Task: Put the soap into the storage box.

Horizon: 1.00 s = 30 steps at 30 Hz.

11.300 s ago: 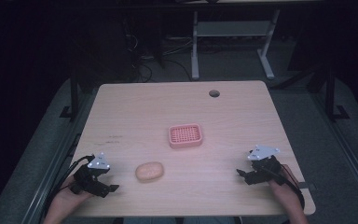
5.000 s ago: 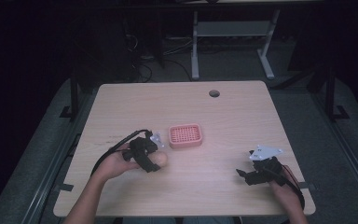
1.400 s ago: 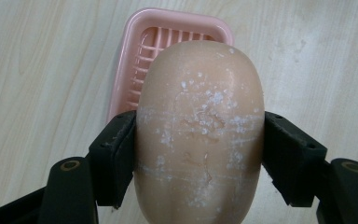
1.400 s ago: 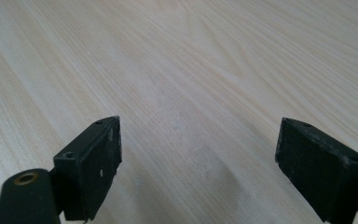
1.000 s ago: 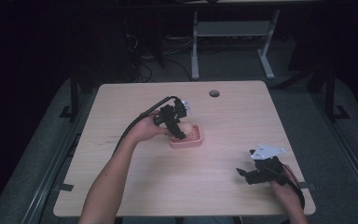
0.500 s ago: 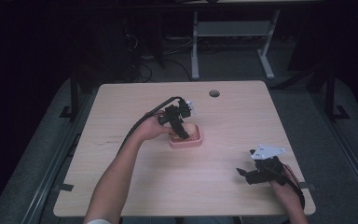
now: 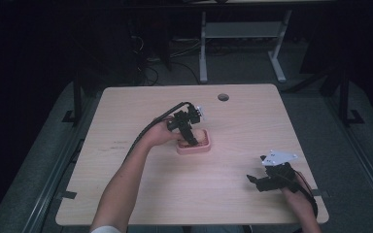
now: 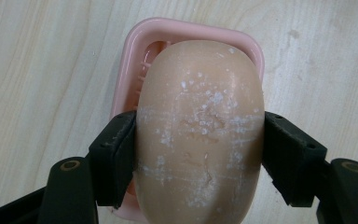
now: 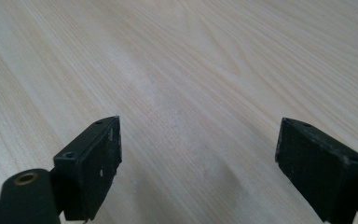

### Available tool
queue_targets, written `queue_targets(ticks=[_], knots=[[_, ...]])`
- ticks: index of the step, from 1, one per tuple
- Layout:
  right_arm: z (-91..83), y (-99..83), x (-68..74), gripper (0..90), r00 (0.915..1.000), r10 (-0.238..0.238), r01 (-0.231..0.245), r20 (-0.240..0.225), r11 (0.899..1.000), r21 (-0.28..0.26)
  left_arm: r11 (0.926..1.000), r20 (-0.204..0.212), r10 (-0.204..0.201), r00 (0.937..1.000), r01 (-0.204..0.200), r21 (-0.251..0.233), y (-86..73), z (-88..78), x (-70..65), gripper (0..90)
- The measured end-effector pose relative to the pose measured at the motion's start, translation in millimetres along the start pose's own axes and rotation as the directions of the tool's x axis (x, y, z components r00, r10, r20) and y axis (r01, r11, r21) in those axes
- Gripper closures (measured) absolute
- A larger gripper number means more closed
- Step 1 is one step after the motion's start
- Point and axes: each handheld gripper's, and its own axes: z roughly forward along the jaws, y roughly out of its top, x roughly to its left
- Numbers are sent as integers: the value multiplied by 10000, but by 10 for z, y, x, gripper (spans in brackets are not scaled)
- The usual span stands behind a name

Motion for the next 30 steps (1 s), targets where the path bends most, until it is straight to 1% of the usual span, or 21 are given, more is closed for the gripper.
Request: queue_targets(ticks=[2,4,8,10,11,17,19,27,29,30], knots=[[0,0,0,138,10000,2,-2,6,10000,-3,10000,-66,43,10000,-43,49,2,18,-3,314],[0,-1,0,138,10000,2,-2,4,10000,-3,9998,-43,152,9999,-152,122,6,32,1,314],[2,-1,-1,138,10000,-18,18,2,10000,3,9999,-11,67,10000,-67,140,15,69,-6,314],[2,-1,-1,138,10000,-17,17,-1,10000,7,9998,22,119,9999,-119,172,22,85,5,314],[3,-1,-1,138,10000,-15,15,-6,10000,11,9999,17,35,10000,-35,135,23,100,7,314],[2,-2,-5,138,10000,-55,55,-20,10000,25,9999,105,-19,9999,17,131,27,126,21,314],[2,-2,-6,138,10000,-64,65,-18,10000,14,9998,21,46,10000,-46,170,27,124,24,314],[4,-1,-1,138,10000,-33,33,-19,10000,11,9998,19,69,10000,-69,168,26,125,18,313],[3,-2,-5,138,10000,-72,72,-20,10000,27,9996,-16,202,9998,-202,205,34,117,3,313],[3,-2,-5,138,10000,-72,72,-20,10000,27,9996,-16,202,9998,-202,205,34,117,3,313]])
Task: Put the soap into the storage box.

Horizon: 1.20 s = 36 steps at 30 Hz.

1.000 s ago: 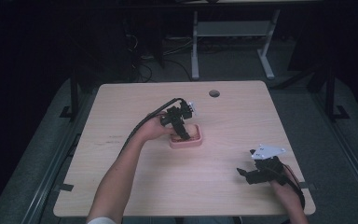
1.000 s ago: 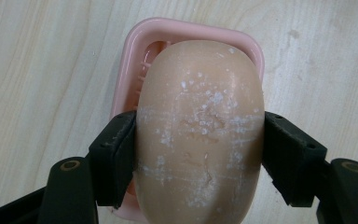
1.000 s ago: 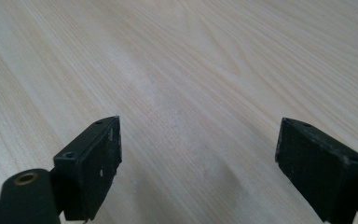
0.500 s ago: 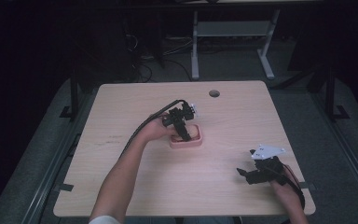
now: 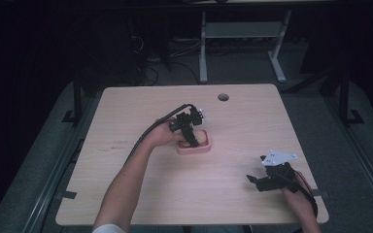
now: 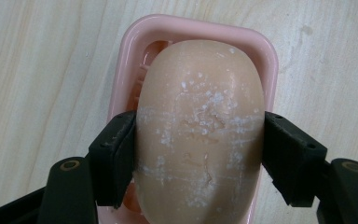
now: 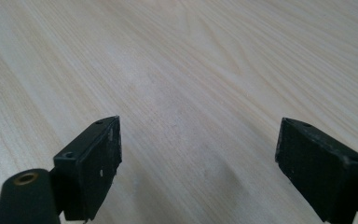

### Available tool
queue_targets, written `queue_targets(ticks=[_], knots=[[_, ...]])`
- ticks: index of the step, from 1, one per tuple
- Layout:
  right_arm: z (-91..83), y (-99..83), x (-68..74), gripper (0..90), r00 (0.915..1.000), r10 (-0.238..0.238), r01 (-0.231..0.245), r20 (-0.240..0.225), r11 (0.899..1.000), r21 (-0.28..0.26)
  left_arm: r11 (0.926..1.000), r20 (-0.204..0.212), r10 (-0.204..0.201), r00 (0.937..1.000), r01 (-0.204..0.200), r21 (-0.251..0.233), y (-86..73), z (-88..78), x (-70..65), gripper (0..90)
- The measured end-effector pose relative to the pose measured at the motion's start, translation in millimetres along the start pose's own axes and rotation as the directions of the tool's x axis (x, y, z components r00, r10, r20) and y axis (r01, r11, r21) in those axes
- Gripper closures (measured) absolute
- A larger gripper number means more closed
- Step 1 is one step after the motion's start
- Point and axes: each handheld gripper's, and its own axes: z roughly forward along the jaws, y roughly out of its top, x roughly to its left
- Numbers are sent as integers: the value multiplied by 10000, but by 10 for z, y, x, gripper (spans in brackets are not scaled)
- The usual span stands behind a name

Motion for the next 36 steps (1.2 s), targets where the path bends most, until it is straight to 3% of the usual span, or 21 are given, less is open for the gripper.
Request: queue_targets(ticks=[12,17,31,36], knots=[[3,2,4,138,10000,30,-30,0,10000,-2,9999,-29,61,10000,-61,-85,7,1,-17,301],[5,4,5,138,10000,30,-30,-5,10000,9,9993,-78,50,10000,-52,-358,19,-67,-28,278],[0,7,4,138,10000,35,-35,40,10000,-9,9994,-180,124,9998,-129,-309,-37,-179,-95,260],[-4,9,8,138,9999,28,-28,110,10000,17,9991,-124,-30,9999,25,-419,-107,-203,-104,256]])
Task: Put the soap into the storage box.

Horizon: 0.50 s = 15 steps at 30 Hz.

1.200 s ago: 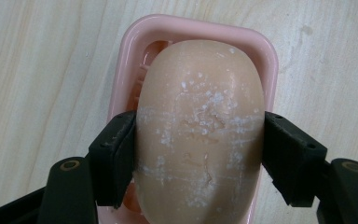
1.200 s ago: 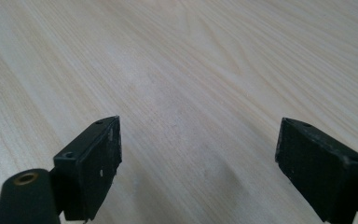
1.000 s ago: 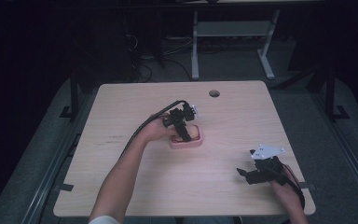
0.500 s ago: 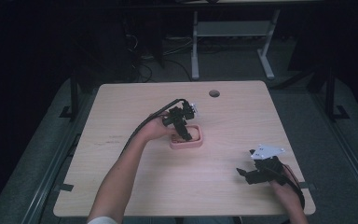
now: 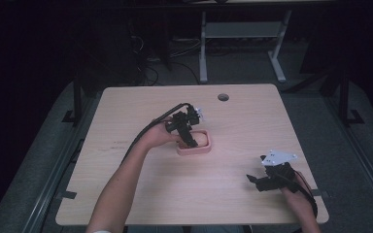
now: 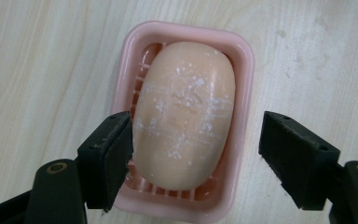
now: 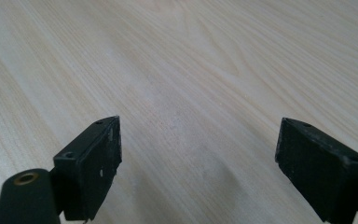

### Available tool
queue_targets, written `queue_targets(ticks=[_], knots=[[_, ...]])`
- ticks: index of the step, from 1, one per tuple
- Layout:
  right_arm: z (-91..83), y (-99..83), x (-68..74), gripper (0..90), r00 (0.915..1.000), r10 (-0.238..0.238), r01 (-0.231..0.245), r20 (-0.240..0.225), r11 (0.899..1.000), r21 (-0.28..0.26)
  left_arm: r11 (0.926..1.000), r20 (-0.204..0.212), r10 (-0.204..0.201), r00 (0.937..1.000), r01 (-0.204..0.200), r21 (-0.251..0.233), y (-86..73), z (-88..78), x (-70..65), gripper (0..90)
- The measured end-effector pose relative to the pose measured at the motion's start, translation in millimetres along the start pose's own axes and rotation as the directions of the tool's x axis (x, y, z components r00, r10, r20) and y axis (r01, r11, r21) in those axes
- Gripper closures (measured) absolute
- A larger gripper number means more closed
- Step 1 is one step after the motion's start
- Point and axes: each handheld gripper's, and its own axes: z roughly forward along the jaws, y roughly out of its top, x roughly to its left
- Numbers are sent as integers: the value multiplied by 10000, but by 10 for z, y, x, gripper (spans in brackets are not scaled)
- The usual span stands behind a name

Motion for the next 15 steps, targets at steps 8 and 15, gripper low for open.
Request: queue_targets(ticks=[8,15], knots=[[-5,-2,-7,138,9999,-65,65,84,10000,39,9997,18,-182,9998,182,-169,-131,-71,-40,252],[-3,-3,-11,138,9998,-129,129,115,9999,11,9996,-68,-233,9997,232,-145,-225,-99,-105,252]])
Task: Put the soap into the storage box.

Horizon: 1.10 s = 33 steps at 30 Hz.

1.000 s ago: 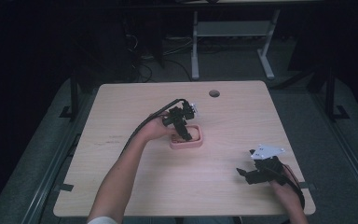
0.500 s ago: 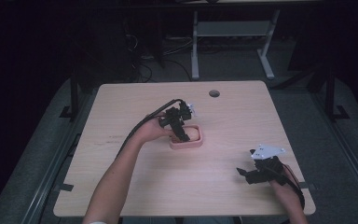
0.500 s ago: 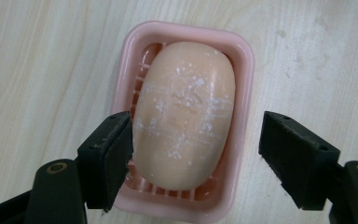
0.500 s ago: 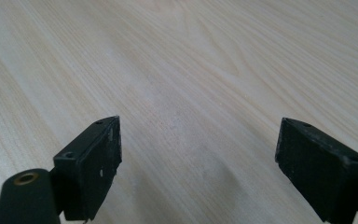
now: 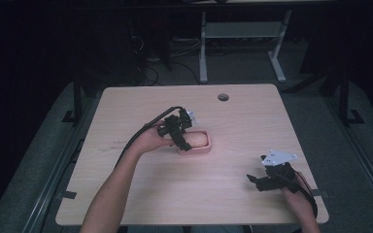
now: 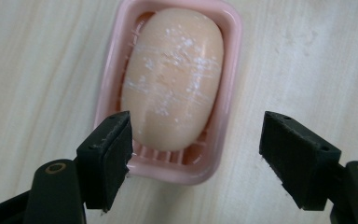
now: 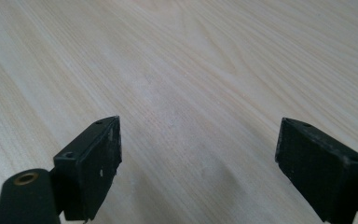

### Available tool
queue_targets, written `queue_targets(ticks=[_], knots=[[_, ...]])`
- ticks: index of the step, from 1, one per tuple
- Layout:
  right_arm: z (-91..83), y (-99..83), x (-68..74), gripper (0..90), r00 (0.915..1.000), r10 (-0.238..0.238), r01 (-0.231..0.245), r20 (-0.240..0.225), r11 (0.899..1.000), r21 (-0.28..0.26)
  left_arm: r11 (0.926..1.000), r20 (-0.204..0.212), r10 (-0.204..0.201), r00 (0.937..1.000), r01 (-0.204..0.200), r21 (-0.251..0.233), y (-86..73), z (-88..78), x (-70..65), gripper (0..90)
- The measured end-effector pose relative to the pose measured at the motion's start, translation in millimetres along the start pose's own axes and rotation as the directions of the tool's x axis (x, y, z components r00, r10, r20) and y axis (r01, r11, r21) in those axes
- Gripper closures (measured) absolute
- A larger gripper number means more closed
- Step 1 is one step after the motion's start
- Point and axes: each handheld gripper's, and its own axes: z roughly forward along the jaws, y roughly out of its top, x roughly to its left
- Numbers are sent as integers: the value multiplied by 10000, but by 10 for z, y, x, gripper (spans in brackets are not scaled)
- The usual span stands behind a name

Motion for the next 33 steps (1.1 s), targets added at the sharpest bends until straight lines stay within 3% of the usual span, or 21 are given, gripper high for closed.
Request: queue_targets(ticks=[13,16,33], knots=[[13,3,16,138,10000,15,-15,25,10000,96,10000,134,-61,9999,62,-63,-113,-46,-59,249],[11,3,14,138,10000,35,-35,74,10000,71,9994,265,-184,9995,191,-272,-140,-44,-72,248],[5,-4,12,138,9994,222,-225,274,9997,106,9996,343,-203,9992,209,-180,-299,-17,-162,247]])
